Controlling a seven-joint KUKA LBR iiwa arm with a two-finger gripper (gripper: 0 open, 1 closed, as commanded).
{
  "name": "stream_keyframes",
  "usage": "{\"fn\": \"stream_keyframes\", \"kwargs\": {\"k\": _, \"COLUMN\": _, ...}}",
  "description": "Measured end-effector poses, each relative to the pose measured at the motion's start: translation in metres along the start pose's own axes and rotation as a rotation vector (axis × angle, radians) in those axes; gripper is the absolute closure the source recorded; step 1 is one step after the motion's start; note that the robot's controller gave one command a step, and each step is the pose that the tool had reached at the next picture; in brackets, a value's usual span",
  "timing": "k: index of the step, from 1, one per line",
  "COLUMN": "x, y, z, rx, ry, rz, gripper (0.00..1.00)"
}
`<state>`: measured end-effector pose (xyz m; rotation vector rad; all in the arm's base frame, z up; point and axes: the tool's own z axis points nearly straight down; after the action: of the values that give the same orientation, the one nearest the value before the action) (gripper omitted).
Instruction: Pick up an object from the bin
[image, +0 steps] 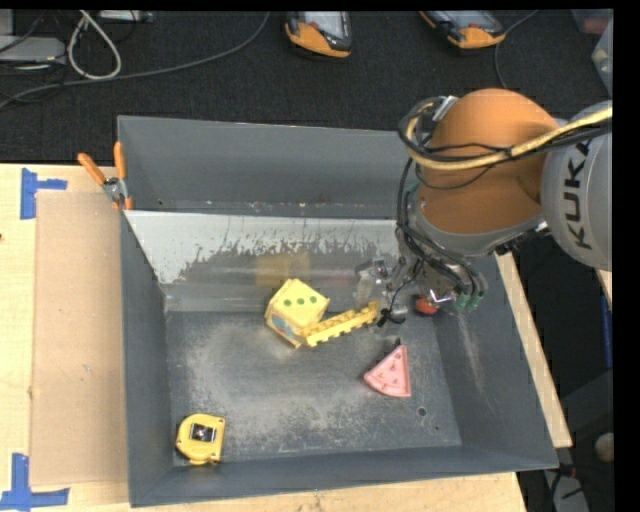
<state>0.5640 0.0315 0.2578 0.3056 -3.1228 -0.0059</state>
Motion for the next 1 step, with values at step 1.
{"fn": "stream_keyframes", "kwargs": {"k": 1, "x": 0.0118, "y": -0.0056, "z": 0.0265, "rx": 0.001, "ry": -0.01, "rz": 0.014, "gripper": 1.0}}
